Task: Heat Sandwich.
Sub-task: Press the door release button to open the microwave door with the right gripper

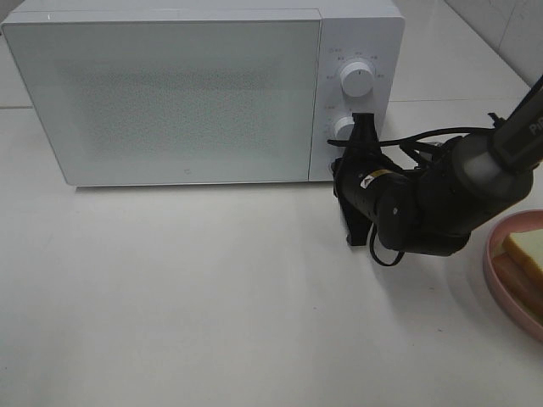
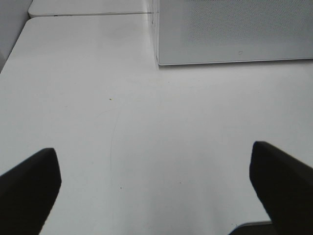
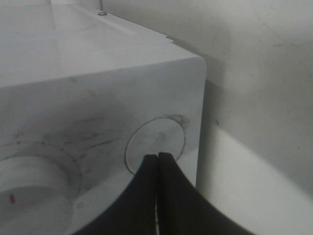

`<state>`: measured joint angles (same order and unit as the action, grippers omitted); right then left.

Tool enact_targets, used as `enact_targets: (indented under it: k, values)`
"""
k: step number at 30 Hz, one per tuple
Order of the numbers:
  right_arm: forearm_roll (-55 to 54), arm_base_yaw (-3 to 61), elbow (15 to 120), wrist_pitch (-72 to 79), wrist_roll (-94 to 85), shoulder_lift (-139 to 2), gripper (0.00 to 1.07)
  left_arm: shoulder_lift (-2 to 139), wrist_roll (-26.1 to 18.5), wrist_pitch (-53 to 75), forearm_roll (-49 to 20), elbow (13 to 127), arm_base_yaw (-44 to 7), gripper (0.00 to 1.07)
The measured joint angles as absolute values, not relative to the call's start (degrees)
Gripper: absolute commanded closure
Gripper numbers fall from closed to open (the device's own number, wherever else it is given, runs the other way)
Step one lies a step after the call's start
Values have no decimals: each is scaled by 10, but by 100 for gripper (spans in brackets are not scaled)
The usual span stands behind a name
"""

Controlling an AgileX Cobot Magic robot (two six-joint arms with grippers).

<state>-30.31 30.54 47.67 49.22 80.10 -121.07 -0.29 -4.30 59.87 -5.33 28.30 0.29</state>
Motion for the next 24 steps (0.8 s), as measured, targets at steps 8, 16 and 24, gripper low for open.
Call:
enact_targets:
  k: [8,16,24]
  values:
    - [-316,298,496,483,800,-1223,107,-3,-43,599,-53,283,3,9]
    - [-332,299,508,482,794,-1228,107,-3,-43,599,-53,283,3,9]
    - [-364,306,524,503,768,-1240,107,-3,-43,599,-53,283,3,9]
